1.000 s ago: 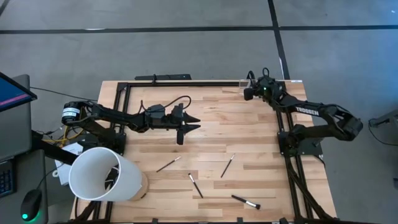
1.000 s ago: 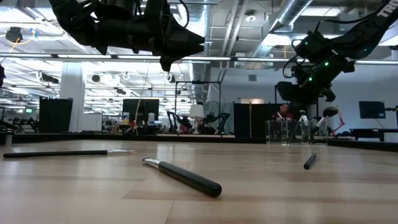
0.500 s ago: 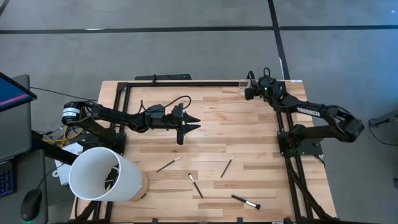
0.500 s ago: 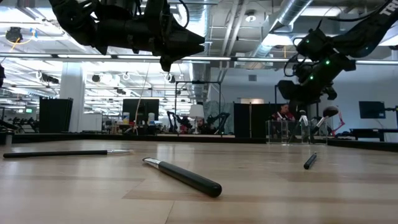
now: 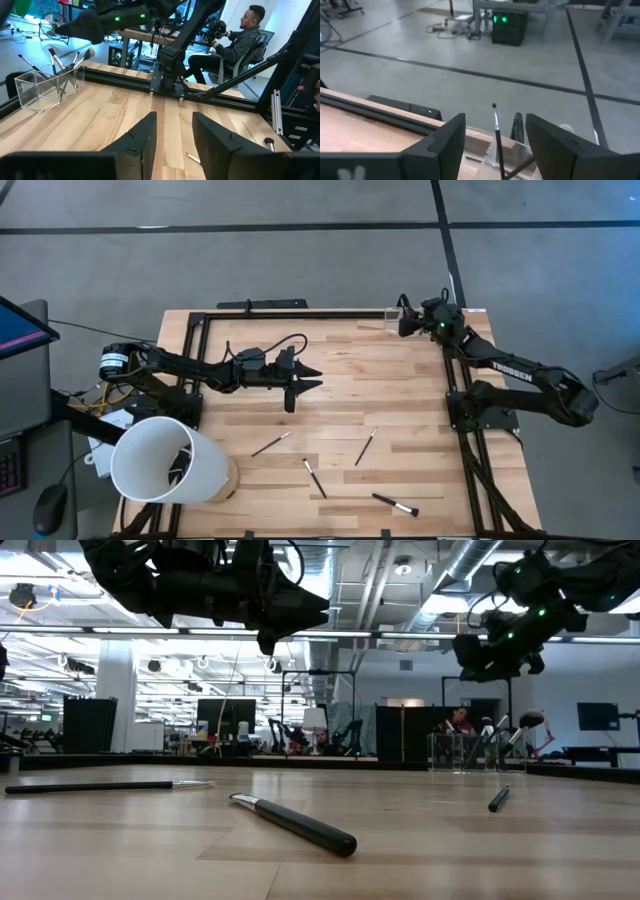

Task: Put items in baskets/containers
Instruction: Put the black eyeshadow brush into the middle section of the transparent organizer

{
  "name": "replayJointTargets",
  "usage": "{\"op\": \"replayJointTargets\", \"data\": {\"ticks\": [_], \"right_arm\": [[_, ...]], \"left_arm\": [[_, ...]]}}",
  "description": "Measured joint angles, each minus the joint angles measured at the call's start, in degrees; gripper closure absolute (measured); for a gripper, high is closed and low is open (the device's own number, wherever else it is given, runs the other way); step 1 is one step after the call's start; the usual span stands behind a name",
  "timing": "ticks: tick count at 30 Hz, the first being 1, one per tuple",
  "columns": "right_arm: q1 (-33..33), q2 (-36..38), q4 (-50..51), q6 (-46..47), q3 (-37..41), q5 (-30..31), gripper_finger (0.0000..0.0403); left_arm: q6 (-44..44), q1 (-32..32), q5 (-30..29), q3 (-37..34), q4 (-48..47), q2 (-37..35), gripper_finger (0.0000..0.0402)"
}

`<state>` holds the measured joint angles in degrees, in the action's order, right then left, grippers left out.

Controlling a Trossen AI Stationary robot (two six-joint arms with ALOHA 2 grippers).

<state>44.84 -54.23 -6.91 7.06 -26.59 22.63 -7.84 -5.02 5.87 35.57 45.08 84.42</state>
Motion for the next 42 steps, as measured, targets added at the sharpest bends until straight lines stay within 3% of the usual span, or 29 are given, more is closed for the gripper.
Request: {"op": "replayJointTargets", "data": {"ticks": [7,15,21,27,33,42], "right_arm": [[-2.46,2.57,7.5,4.7,0.0,-0.2,0.0224],[-1.86,2.4,19.06,11.2,0.0,-0.13,0.0278],[2.81,2.4,20.06,14.32,0.0,-0.47,0.0339],[5.64,2.09,20.68,15.46,-0.33,-7.0,0.0391],[5.06,-1.88,23.2,16.54,-0.35,-7.24,0.0397],[-1.84,-9.92,23.2,14.33,-3.32,3.51,0.0402]], "left_arm": [[0.0,0.01,0.0,0.0,0.0,0.0,0.0279],[-0.13,0.01,0.0,0.0,0.0,0.0,0.0279],[-0.13,0.01,0.0,0.0,0.0,0.0,0.0279],[-0.14,0.01,0.0,0.0,0.0,0.0,0.0279],[-0.15,0.01,0.0,0.0,0.0,0.0,0.0279],[-0.13,0.01,0.0,0.0,0.0,0.0,0.0279]]}}
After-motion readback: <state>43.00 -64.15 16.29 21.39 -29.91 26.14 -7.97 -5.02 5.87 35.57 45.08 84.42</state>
